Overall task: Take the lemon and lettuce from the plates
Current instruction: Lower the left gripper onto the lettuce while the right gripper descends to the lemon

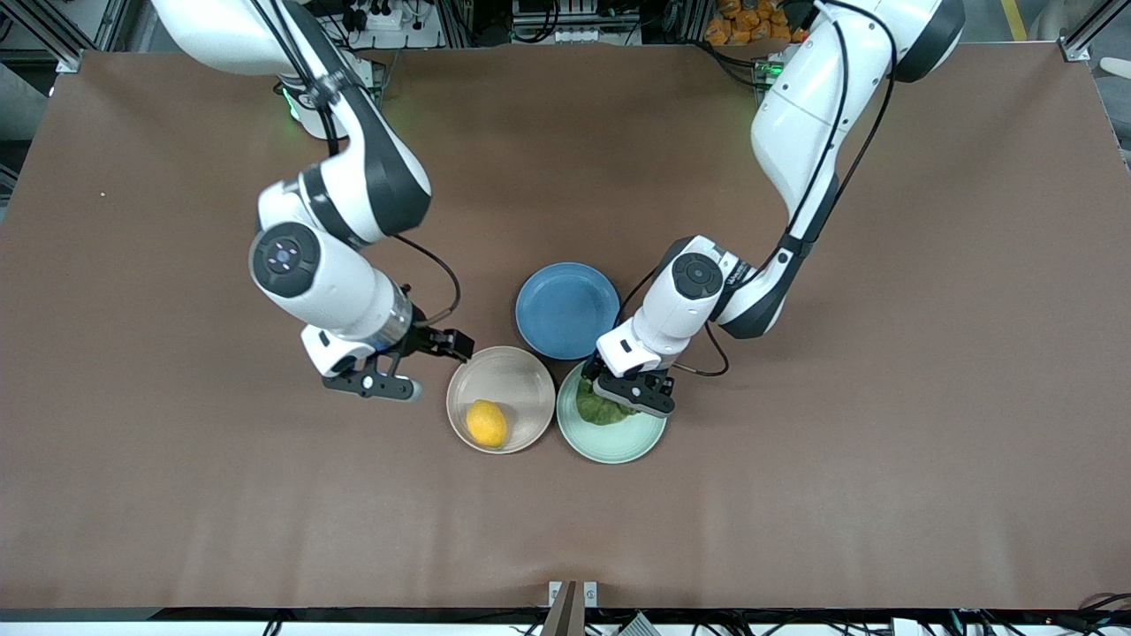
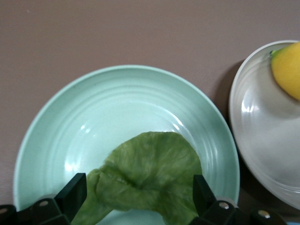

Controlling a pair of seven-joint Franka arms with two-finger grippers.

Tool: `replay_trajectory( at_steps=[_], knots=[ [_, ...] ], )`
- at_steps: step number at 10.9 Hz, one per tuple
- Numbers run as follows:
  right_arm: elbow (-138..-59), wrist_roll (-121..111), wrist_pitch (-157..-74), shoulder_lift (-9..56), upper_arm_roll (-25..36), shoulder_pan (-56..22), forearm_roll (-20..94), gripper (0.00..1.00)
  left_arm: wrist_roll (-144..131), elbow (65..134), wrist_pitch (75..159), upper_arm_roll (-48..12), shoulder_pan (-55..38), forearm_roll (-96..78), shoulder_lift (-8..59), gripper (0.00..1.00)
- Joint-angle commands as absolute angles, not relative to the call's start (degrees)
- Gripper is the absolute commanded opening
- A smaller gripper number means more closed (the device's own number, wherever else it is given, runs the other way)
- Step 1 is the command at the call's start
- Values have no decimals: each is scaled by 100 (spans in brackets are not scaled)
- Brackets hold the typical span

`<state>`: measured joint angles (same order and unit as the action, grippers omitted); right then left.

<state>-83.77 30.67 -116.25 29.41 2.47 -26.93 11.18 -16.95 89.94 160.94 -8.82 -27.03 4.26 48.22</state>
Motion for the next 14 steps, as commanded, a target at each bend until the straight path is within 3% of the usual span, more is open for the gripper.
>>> replay_trajectory(
  at_steps=[1, 4, 6, 8, 14],
  knots=[
    [-8112, 3392, -11916, 3418, 281, -2856, 1213, 100, -1951, 8877, 16348, -555, -2987, 606, 5062, 100],
    [-8095, 3463, -12436, 3778, 272, -2883, 1230, 100, -1951, 8868, 16356, -475, -3076, 606, 5098, 100],
    [-8095, 3454, -12725, 3980, 272, -2970, 1222, 100, -1942, 8868, 16356, -387, -3111, 615, 5080, 72],
    [-8095, 3480, -12963, 4139, 272, -3067, 1222, 100, -1925, 8868, 16356, -369, -3129, 633, 5080, 63],
    [-8008, 3384, -13736, 4613, 281, -2989, 1195, 100, -1898, 8877, 16356, -238, -3102, 755, 5019, 57]
  ],
)
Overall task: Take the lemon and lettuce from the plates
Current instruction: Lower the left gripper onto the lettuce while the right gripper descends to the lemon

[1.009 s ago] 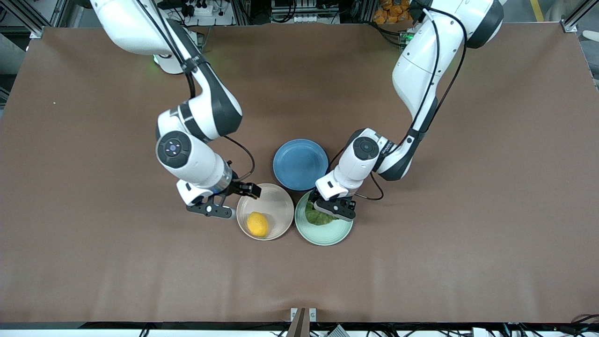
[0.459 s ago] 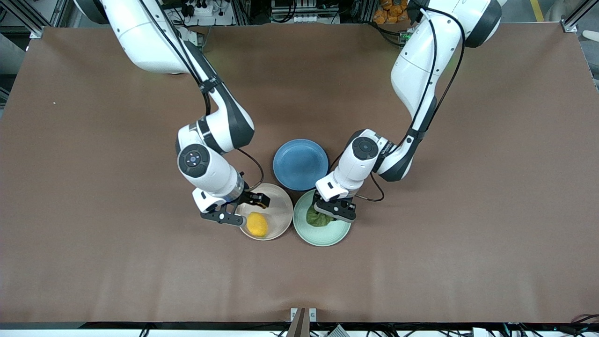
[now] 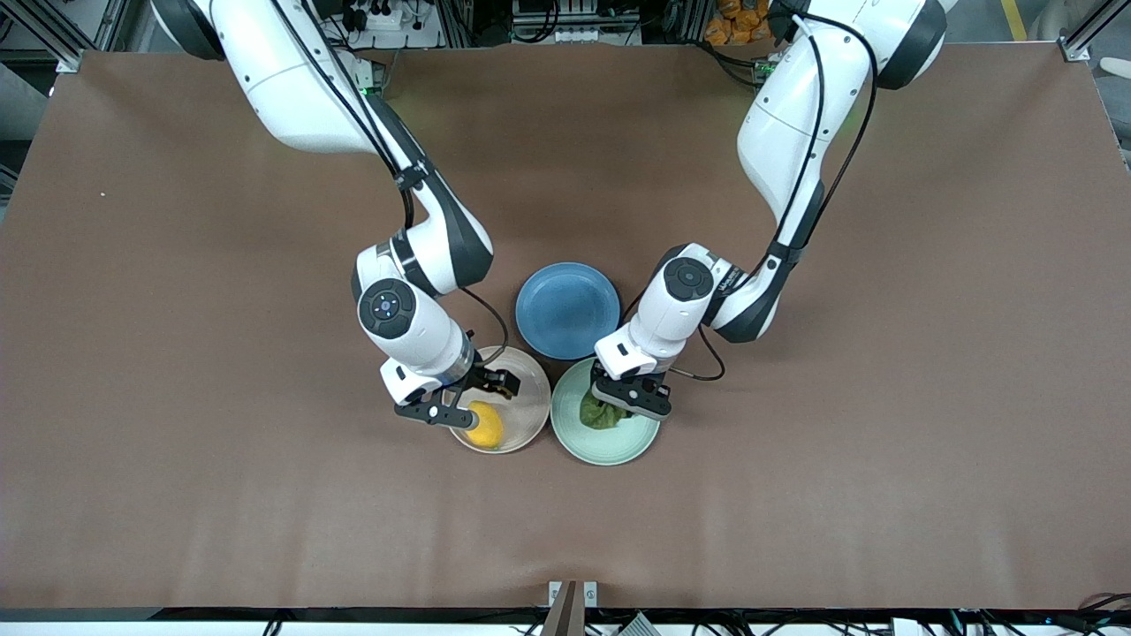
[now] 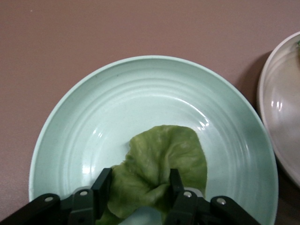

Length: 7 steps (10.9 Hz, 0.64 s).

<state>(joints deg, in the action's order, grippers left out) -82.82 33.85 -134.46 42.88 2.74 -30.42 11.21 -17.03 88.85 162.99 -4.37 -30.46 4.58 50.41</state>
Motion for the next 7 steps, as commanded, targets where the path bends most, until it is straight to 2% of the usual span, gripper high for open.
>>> replay_trajectory(
  at_steps=[1, 2, 5, 7],
  knots=[
    [-7850, 3384, -13737, 4745, 281, -2971, 1187, 100, -1890, 8877, 16356, -203, -3094, 860, 5019, 57],
    [-7709, 3384, -13746, 4850, 290, -2971, 1178, 100, -1890, 8886, 16356, -202, -3059, 1001, 5019, 56],
    [-7480, 3366, -13781, 5071, 299, -2901, 1169, 100, -1793, 8895, 16348, -44, -3067, 1204, 4975, 44],
    [-7462, 3366, -13947, 5185, 308, -2909, 1160, 100, -1828, 8886, 16339, -44, -3111, 1152, 4966, 26]
  ],
)
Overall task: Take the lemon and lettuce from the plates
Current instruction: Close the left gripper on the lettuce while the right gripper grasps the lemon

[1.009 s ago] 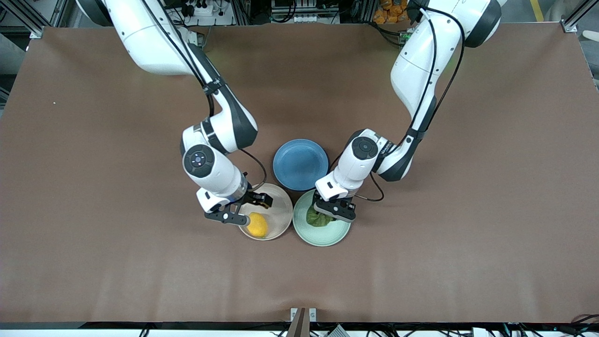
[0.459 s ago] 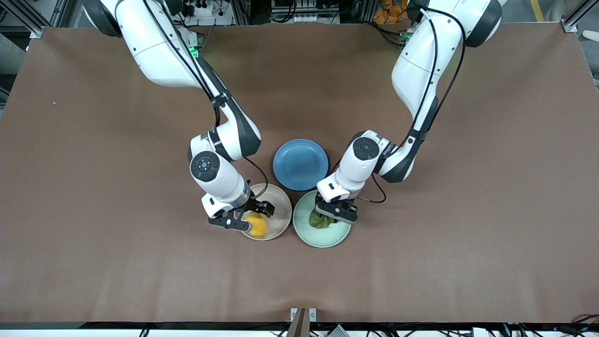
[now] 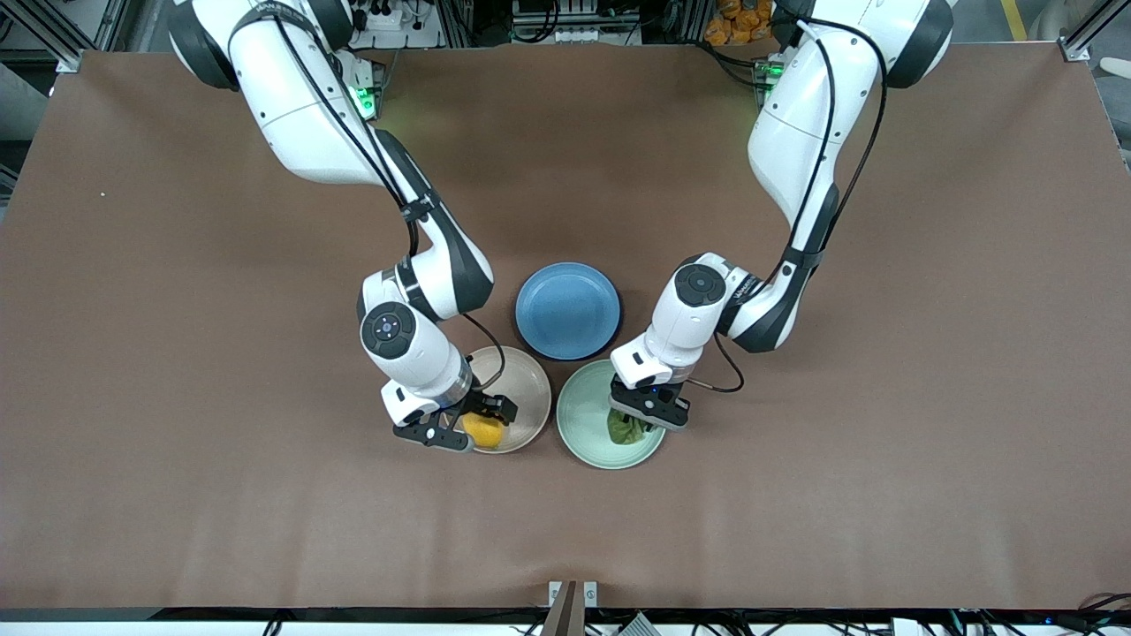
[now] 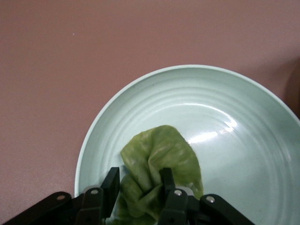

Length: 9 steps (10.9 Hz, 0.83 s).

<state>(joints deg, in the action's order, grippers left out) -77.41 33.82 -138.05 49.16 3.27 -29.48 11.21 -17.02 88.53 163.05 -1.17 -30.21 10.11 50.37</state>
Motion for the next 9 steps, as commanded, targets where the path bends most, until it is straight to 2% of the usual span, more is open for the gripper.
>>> replay_trajectory(
  at_steps=[1, 3, 9],
  knots=[
    [-7462, 3366, -14018, 5238, 308, -2900, 1160, 100, -1828, 8886, 16339, -53, -3111, 1143, 4957, 16],
    [-7418, 3349, -14045, 5317, 308, -2900, 1160, 100, -1837, 8886, 16321, -53, -3103, 1116, 4913, 0],
    [-7418, 3349, -14246, 5484, 308, -2944, 1143, 100, -1828, 8894, 16199, -105, -2980, 942, 4563, 0]
  ],
)
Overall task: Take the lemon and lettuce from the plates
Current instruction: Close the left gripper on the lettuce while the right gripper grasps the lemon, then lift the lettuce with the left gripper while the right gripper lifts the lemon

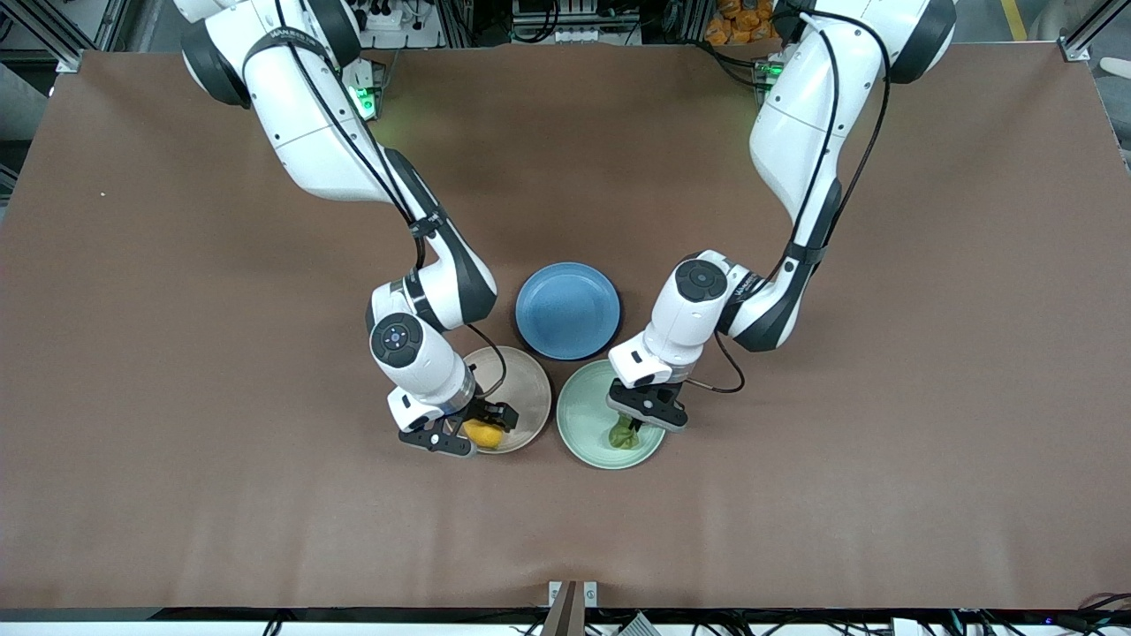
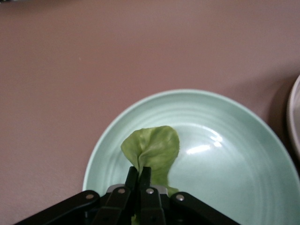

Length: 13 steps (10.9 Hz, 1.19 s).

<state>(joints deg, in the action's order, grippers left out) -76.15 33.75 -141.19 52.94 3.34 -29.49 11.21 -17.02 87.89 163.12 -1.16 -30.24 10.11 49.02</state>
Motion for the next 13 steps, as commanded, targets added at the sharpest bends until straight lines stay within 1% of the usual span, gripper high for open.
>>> replay_trajectory(
  at_steps=[1, 4, 6, 7, 8, 9, 12, 13],
  knots=[
    [-7418, 3349, -14282, 5519, 308, -2953, 1134, 100, -1828, 8895, 16050, -114, -2997, 775, 4448, 0],
    [-7418, 3349, -14326, 5563, 316, -2971, 1134, 100, -1811, 8929, 15401, -105, -2866, 536, 3878, 0],
    [-7418, 3340, -14326, 5563, 316, -2962, 1125, 100, -1775, 9052, 14621, -167, -2507, 536, 3369, 0],
    [-7418, 3331, -14326, 5563, 316, -2953, 1125, 97, -1741, 9061, 14190, -271, -2253, 536, 3175, 0],
    [-7418, 3288, -14317, 5563, 316, -2953, 1125, 91, -1723, 9062, 13698, -412, -1937, 536, 3025, 0],
    [-7418, 3183, -14317, 5563, 316, -2944, 1125, 79, -1636, 9053, 13145, -500, -1646, 536, 2902, 0],
    [-7418, 3173, -14317, 5563, 308, -2936, 1125, 68, -985, 9044, 11904, -501, -1030, 527, 2804, 0],
    [-7418, 3164, -14309, 5563, 308, -2927, 1125, 62, -967, 9070, 11622, -501, -863, 501, 2839, 0]
  ],
)
